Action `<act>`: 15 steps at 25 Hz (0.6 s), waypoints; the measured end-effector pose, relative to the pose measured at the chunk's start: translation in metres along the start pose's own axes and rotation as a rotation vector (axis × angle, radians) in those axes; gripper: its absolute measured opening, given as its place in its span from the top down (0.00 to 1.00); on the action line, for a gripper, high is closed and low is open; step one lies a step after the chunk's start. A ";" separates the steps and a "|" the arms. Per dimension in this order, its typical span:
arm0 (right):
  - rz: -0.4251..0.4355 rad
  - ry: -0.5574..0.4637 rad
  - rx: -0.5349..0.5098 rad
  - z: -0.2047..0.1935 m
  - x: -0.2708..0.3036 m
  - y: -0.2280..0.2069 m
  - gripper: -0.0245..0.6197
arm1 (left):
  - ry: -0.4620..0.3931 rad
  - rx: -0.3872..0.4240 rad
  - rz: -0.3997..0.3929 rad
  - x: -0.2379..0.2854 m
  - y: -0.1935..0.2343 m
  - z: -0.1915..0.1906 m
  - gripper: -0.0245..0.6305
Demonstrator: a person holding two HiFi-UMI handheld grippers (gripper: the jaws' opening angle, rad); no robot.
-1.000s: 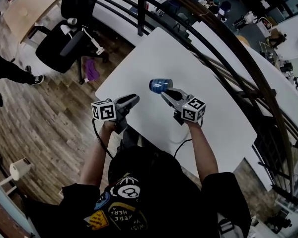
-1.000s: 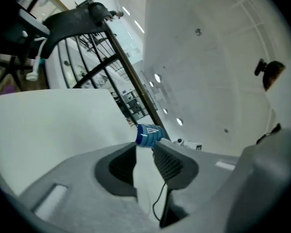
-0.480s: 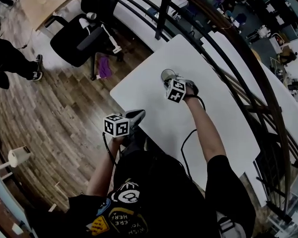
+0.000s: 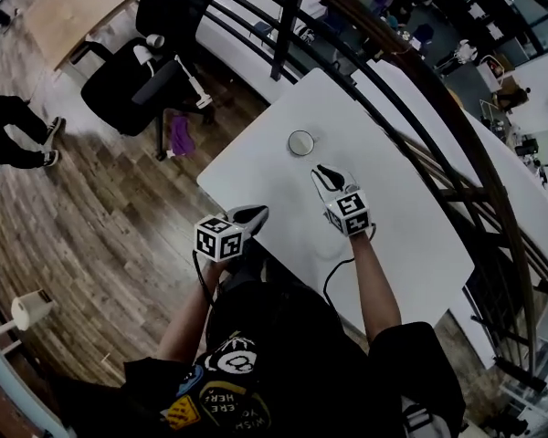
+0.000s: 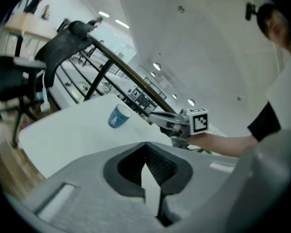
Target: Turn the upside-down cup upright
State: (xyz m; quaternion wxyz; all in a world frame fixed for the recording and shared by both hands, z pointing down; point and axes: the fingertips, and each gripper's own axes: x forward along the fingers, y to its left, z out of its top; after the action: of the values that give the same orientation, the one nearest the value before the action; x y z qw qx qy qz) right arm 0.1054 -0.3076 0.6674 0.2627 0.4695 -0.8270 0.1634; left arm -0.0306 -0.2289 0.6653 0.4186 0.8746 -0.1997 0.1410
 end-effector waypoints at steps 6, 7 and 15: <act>-0.041 -0.252 0.477 -0.028 -0.097 0.062 0.97 | -0.117 0.321 0.177 -0.012 -0.018 0.031 0.96; -0.052 -0.244 0.499 -0.037 -0.108 0.075 0.97 | -0.139 0.325 0.173 -0.015 -0.031 0.031 0.95; 0.051 -0.280 0.555 -0.055 -0.190 0.149 0.97 | -0.133 0.431 0.375 -0.030 -0.125 -0.037 0.95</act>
State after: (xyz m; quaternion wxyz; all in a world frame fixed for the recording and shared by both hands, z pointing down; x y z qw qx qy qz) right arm 0.0718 -0.0726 0.5964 0.0039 0.5203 -0.7905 0.3231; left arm -0.0019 -0.1218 0.5912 0.1759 0.8985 -0.3503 0.1976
